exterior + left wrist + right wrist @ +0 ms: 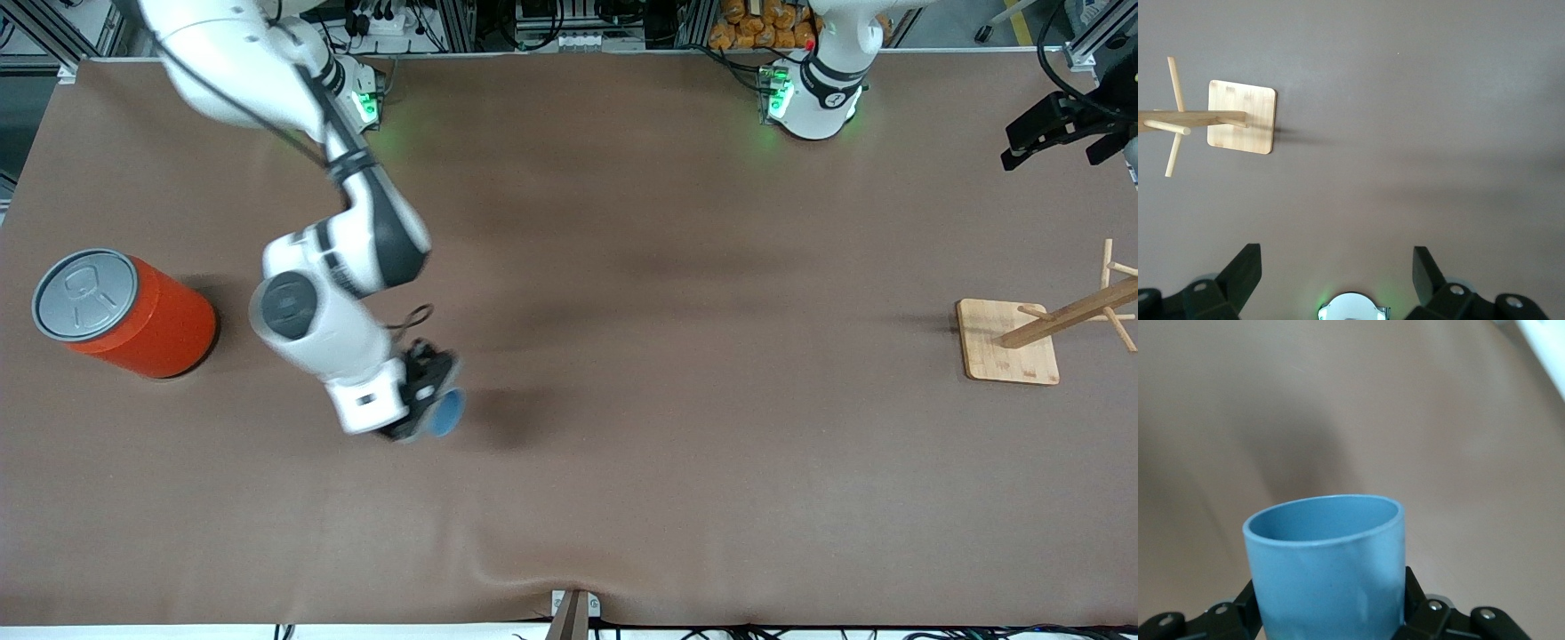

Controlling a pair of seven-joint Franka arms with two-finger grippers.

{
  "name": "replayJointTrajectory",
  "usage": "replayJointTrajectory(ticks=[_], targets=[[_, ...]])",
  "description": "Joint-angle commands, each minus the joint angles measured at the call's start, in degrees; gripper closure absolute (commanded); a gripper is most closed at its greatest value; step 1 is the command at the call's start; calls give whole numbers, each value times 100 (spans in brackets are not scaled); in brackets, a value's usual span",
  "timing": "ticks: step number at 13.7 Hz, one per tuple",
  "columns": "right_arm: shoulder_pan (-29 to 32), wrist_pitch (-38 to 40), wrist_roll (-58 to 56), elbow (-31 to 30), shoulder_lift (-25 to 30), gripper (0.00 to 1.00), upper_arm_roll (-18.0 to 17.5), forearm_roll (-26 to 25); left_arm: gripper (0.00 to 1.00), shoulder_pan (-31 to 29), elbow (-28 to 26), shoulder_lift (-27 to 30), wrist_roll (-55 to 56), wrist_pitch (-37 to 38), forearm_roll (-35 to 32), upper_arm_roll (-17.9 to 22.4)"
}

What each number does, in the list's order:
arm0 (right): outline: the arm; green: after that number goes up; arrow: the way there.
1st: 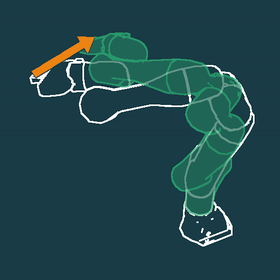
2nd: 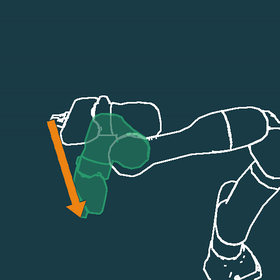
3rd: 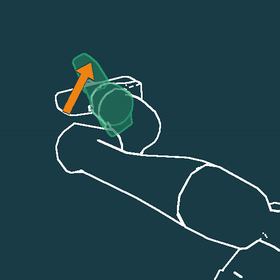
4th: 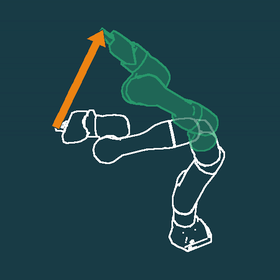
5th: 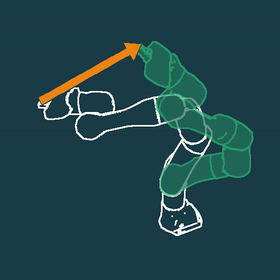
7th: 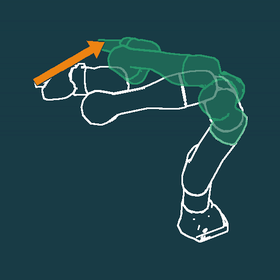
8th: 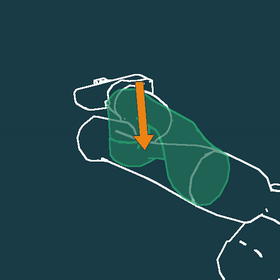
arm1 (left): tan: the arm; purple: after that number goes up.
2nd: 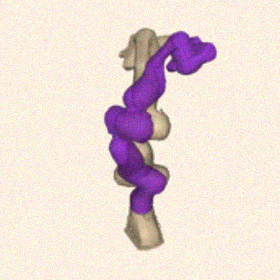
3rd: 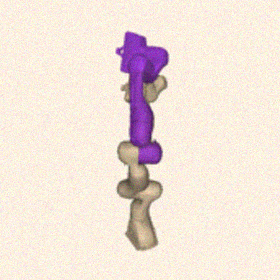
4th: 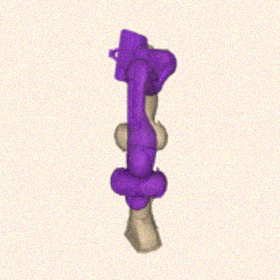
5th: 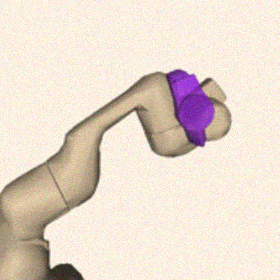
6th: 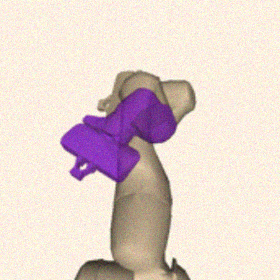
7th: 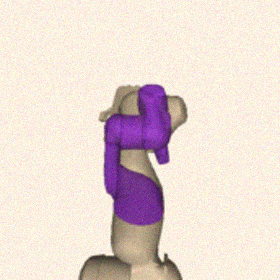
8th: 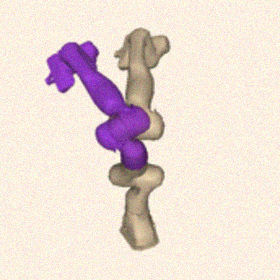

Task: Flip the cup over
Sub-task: 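Lift the blue cup with the right gripper and carry it toward mid-table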

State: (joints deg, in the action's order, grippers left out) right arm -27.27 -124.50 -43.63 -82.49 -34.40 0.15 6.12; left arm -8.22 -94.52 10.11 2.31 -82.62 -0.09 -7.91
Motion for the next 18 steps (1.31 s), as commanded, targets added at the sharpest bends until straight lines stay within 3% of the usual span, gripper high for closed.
replayJointTrajectory(ticks=[1, 8, 11, 18], targets=[[-567, -196, -93, -170, 91, 22, 108, 3, 0, -119, 91, 8, -126, 97, 53, -27], [-1526, -469, -128, -732, 73, 21, 99, -6, 0, -119, 100, 8, -126, 97, 61, -35], [-1580, -1040, -189, -1119, 4, 21, 99, -23, 0, -119, 100, -1, -126, 97, 61, -35], [-1791, -1699, -523, -1339, -269, 14, 99, -67, 0, -110, 91, -9, -126, 97, 61, -35]])
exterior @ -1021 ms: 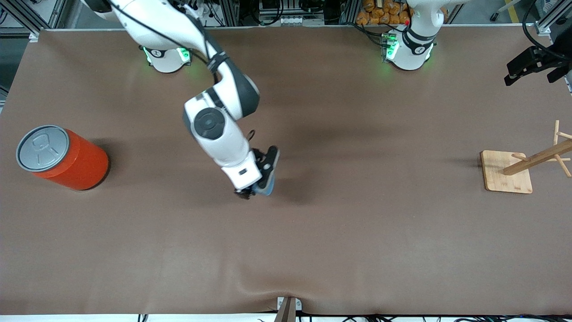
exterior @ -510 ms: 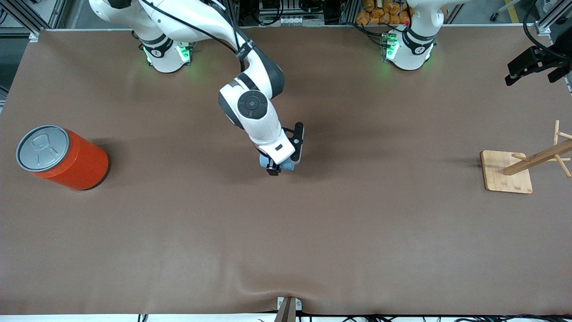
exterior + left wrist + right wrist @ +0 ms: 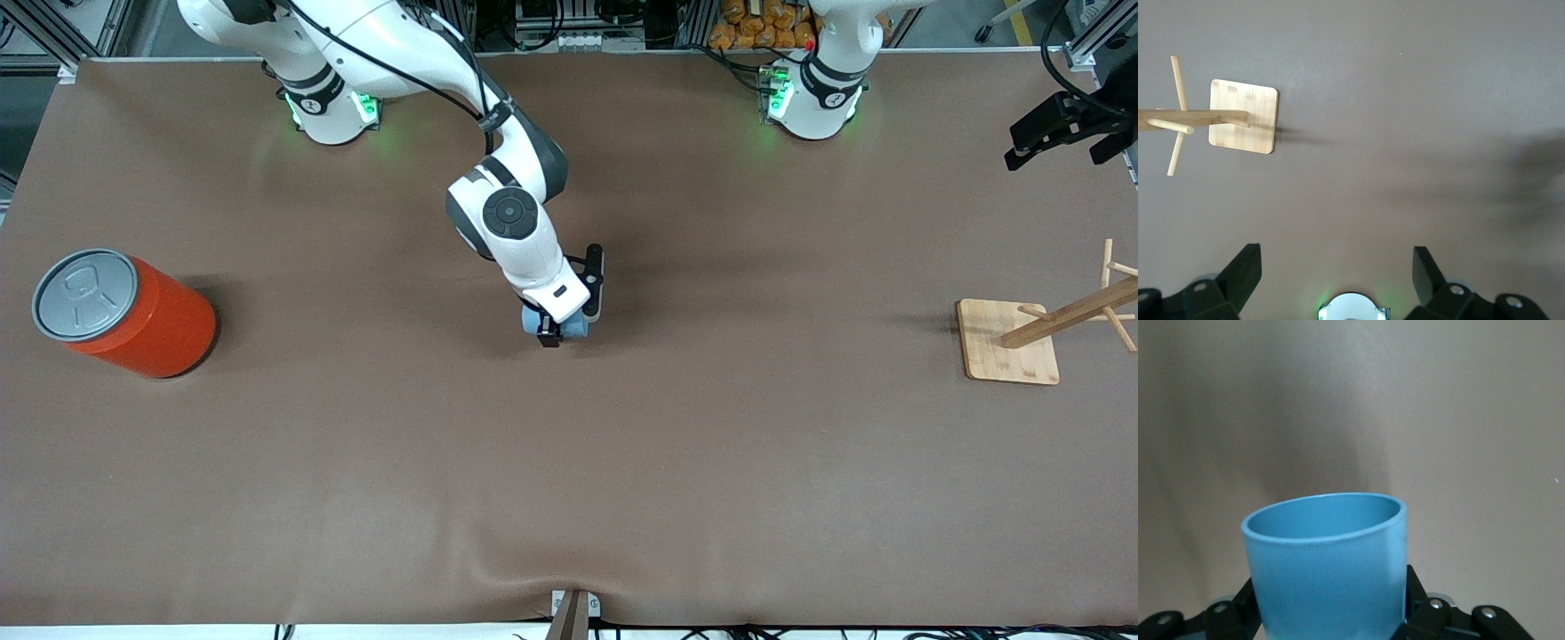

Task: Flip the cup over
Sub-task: 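Lift the blue cup with the right gripper and carry it toward mid-table, then lower the blue cup onto its side and open the right gripper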

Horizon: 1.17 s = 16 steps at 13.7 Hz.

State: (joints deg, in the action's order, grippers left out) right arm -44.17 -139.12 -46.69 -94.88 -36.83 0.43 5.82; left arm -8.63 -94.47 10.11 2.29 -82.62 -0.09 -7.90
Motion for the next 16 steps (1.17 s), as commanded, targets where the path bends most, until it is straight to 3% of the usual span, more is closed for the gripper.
replayJointTrajectory(ticks=[1, 11, 14, 16], targets=[[-109, -482, -383, -118, -105, 13, 71, -81, 0, -68, 87, -9, -123, 97, 61, -36], [-92, -660, -613, -242, -184, 12, 71, -72, 0, -77, 87, -1, -123, 97, 61, -36], [-83, -617, -604, -242, -167, 0, 71, -72, 0, -68, 87, -1, -123, 97, 61, -36], [-74, -546, -543, -233, -106, 0, 71, -72, 0, -60, 78, -18, -115, 97, 79, -45]])
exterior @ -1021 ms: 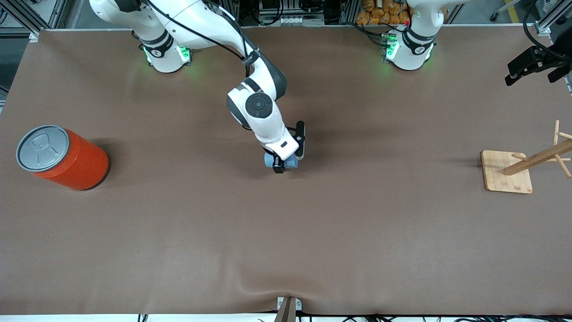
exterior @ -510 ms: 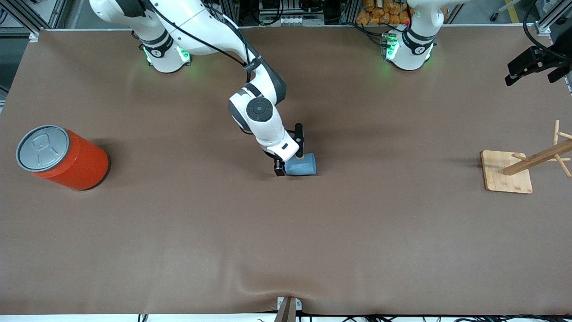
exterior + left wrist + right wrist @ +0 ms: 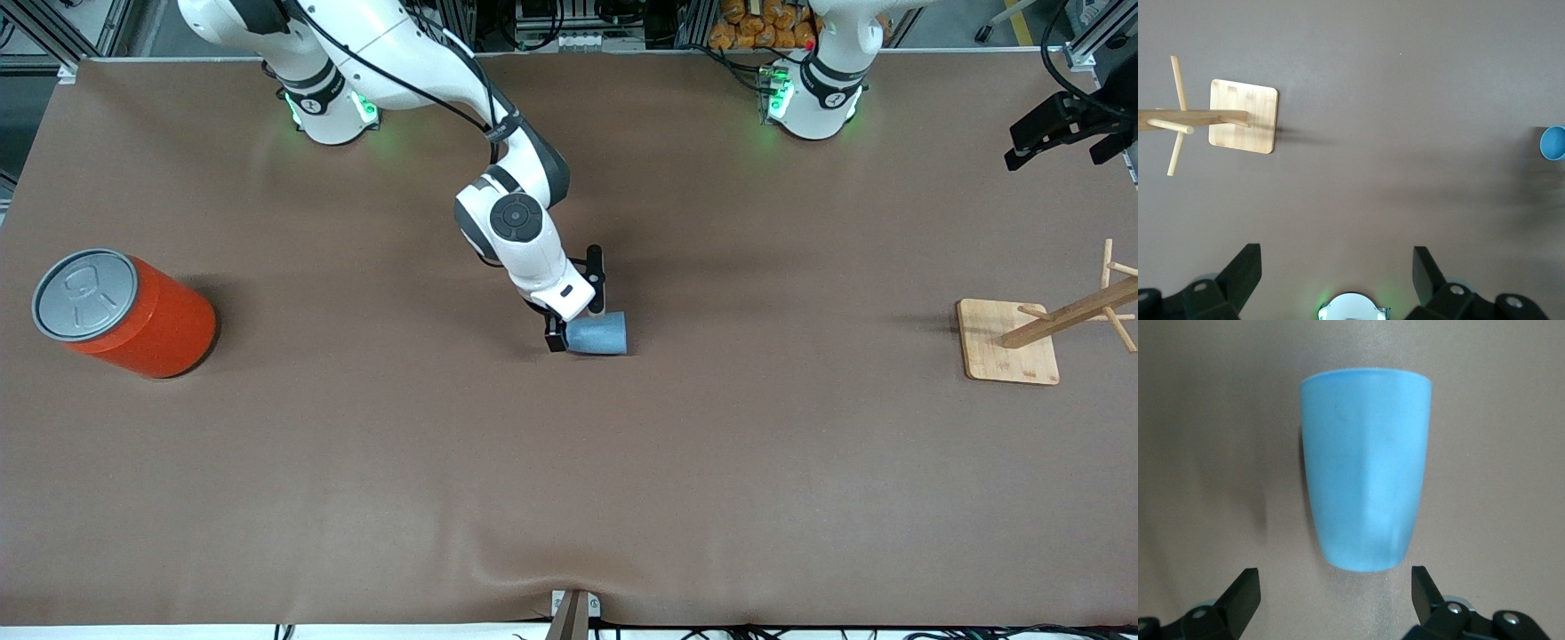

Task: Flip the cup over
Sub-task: 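Lower the blue cup onto its side and open the right gripper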

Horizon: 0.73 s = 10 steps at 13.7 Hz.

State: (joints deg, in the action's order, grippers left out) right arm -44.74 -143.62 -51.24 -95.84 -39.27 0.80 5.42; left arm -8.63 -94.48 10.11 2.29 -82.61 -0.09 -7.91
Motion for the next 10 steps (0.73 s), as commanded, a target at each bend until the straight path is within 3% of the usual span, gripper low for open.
replayJointTrajectory(ticks=[1, 5, 10], targets=[[-8, -61, -62, -137, 174, 0, 34, -32, 0, -42, 70, -35, -114, 96, 114, -44], [71, 482, 183, -119, 446, 0, 43, 21, 0, -33, 61, -272, -97, 88, 439, -53], [115, 1169, 1851, -111, 772, 0, 69, 21, 0, 55, 79, -668, -88, -158, 448, -298]])
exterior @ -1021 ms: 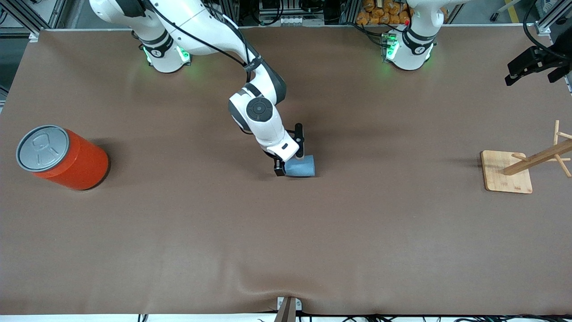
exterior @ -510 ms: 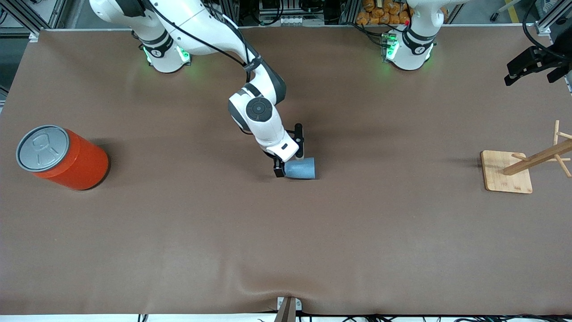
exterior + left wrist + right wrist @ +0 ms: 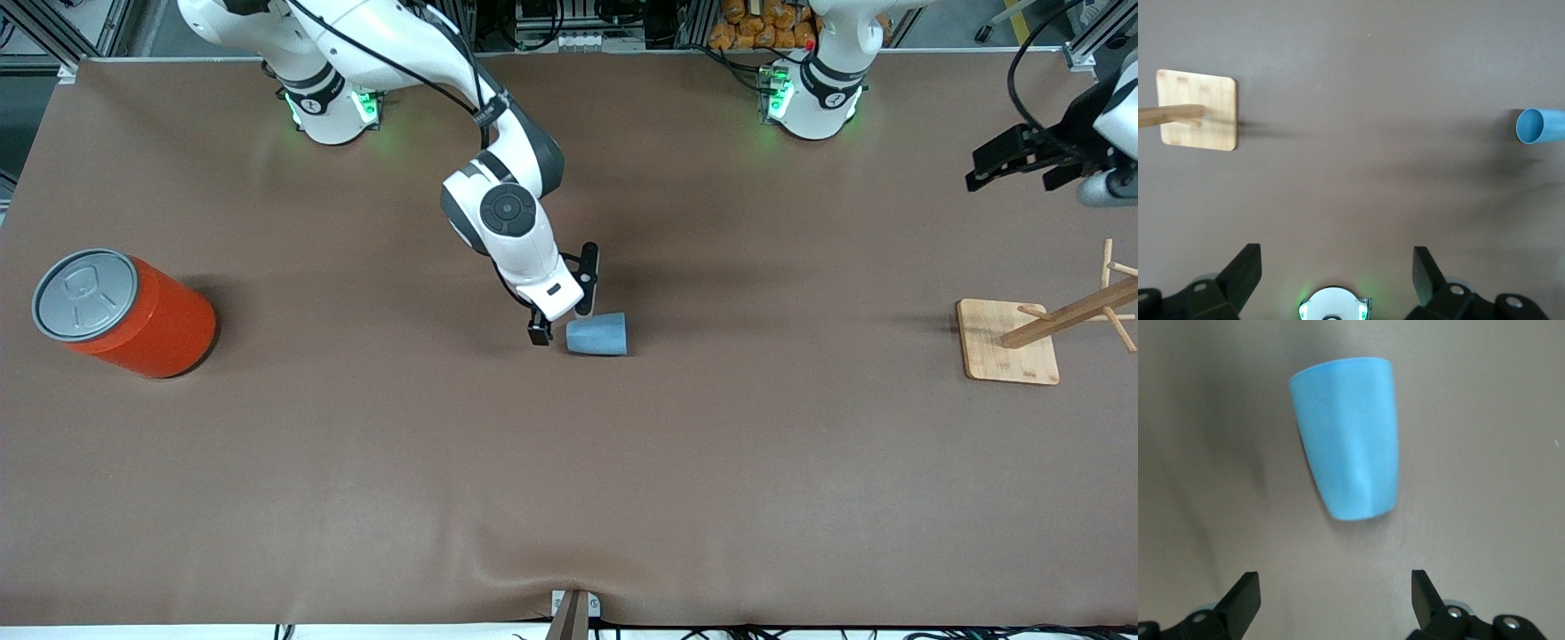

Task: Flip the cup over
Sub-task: 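Withdraw the right gripper while the left gripper reaches toward the cup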

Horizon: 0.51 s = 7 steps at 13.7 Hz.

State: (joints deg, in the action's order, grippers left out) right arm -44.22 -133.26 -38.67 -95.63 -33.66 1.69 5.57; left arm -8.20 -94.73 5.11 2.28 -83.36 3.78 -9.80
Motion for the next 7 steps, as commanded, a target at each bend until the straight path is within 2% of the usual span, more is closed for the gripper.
replayJointTrajectory(ticks=[1, 3, 7], targets=[[124, 133, 980, -140, 228, 0, -10, -3, 0, 11, 103, -255, -79, -188, 70, -179], [360, 55, 1518, -131, 194, 0, 24, -12, 0, 11, 121, -475, -70, -408, 323, -241], [1273, -339, 1538, 45, 36, 0, 104, -56, 0, 125, 130, -827, -70, -812, 465, -250]])
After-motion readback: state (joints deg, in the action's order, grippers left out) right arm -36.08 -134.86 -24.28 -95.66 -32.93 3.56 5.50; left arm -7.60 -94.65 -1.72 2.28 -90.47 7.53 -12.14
